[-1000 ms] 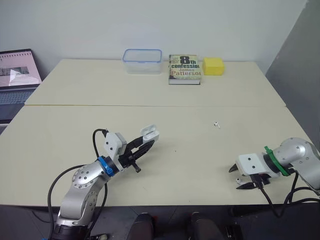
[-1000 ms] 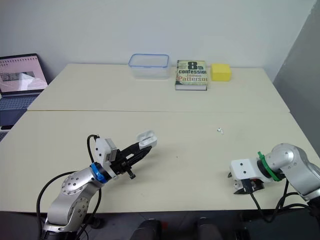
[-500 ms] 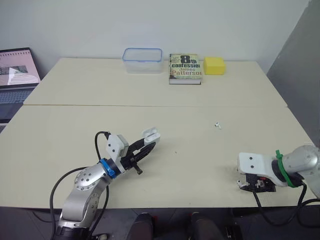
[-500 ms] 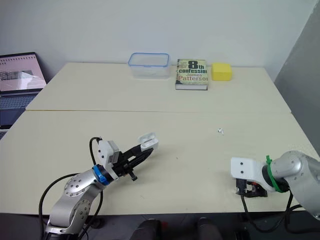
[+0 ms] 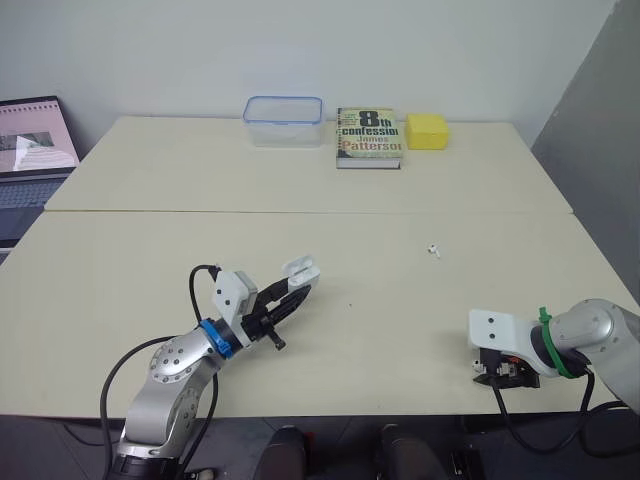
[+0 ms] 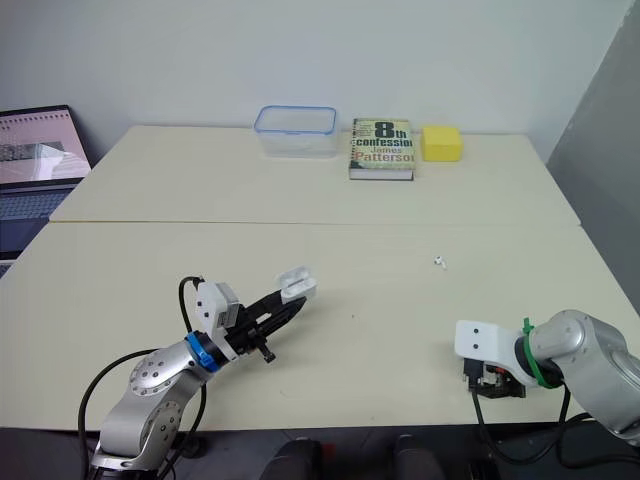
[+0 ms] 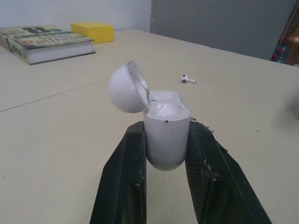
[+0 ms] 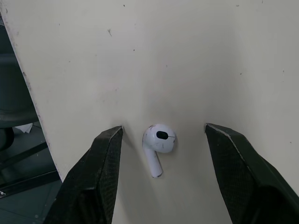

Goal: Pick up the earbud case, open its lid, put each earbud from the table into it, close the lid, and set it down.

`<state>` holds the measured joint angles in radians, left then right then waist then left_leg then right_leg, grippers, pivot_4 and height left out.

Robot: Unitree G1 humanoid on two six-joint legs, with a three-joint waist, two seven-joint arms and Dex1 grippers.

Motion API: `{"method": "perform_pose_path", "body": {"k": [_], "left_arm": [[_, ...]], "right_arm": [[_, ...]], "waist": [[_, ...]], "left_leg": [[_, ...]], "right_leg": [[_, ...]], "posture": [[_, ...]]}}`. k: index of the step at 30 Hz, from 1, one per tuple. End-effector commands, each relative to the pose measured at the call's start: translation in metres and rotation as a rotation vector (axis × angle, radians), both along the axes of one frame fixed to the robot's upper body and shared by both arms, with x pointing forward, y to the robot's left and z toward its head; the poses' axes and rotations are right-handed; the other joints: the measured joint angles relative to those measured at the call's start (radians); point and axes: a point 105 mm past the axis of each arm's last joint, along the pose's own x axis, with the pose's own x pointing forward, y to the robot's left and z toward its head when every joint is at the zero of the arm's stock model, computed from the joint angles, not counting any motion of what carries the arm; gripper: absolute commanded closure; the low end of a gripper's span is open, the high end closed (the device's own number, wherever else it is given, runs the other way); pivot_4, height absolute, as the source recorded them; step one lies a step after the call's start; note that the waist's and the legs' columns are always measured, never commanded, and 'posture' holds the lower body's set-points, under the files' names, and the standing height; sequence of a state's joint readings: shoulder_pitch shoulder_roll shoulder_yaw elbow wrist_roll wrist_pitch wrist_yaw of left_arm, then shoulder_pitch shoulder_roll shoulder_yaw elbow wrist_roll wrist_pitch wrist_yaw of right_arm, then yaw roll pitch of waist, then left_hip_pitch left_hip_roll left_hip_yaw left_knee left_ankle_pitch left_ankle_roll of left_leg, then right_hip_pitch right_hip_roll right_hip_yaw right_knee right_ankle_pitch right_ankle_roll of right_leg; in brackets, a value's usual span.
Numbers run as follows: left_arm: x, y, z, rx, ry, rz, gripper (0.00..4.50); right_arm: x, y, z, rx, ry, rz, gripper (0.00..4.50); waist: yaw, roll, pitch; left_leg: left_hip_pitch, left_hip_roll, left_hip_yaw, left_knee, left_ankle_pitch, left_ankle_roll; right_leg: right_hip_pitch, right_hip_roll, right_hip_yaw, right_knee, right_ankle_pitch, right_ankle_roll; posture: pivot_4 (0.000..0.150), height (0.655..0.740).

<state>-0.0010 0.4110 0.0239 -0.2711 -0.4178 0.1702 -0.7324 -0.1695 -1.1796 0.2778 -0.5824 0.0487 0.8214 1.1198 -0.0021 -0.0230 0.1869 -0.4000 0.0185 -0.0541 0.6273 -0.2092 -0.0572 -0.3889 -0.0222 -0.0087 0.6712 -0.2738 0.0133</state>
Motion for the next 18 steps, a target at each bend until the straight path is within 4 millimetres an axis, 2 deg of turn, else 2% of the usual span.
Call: {"method": "perform_pose_path", "body": {"k": [1,3,7,8,9,12,18], "left_arm": [[-0.004,-0.007,0.012,-0.002,-0.057,-0.026,3.75],[-0.004,-0.007,0.012,-0.001,-0.058,-0.027,3.75],[-0.004,-0.007,0.012,-0.001,-0.059,-0.027,3.75],[-0.004,-0.007,0.012,-0.001,-0.059,-0.028,3.75],[-0.004,-0.007,0.012,-0.001,-0.058,-0.028,3.75],[-0.004,-0.007,0.012,-0.004,-0.055,-0.027,3.75],[-0.002,-0.007,0.014,-0.015,-0.058,-0.027,3.75]], "right_arm": [[-0.002,0.000,-0.005,-0.009,0.014,-0.003,1.80],[-0.003,-0.001,-0.006,-0.012,0.018,-0.005,2.21],[-0.004,-0.001,-0.007,-0.014,0.023,-0.004,3.57],[-0.004,-0.001,-0.007,-0.014,0.022,-0.002,3.93],[-0.003,-0.001,-0.006,-0.016,0.017,0.001,4.14],[0.001,0.001,0.000,-0.009,-0.011,0.009,4.13],[0.012,0.017,0.029,0.087,-0.077,0.027,4.13]], "waist": [[0.000,0.000,0.000],[0.000,0.000,0.000],[0.000,-0.002,-0.001],[0.000,-0.002,-0.001],[0.000,-0.002,-0.001],[0.000,-0.002,-0.001],[0.000,-0.001,-0.001]], "left_leg": [[0.000,0.000,0.000,0.000,0.000,0.000],[0.000,0.000,0.000,0.000,0.000,0.000],[0.001,0.001,0.000,0.000,0.000,0.000],[0.001,0.001,0.000,0.000,0.000,0.000],[0.001,0.004,0.000,0.000,0.000,0.000],[0.000,0.007,0.001,0.000,0.000,-0.001],[0.000,0.007,0.001,0.000,-0.001,-0.001]], "right_leg": [[0.000,0.000,0.000,0.000,0.000,0.000],[0.000,0.000,0.000,0.000,0.000,0.000],[0.000,0.000,0.000,0.000,0.000,0.000],[0.001,0.000,0.000,-0.001,-0.002,-0.004],[0.001,0.000,0.000,-0.001,-0.002,-0.004],[0.001,0.001,0.000,-0.002,-0.002,-0.003],[0.001,0.002,0.000,-0.004,-0.001,-0.002]], "posture": [[0.150,0.7400],[0.150,0.7400],[0.150,0.7400],[0.150,0.7400],[0.150,0.7400],[0.150,0.7400],[0.150,0.7400]]}}
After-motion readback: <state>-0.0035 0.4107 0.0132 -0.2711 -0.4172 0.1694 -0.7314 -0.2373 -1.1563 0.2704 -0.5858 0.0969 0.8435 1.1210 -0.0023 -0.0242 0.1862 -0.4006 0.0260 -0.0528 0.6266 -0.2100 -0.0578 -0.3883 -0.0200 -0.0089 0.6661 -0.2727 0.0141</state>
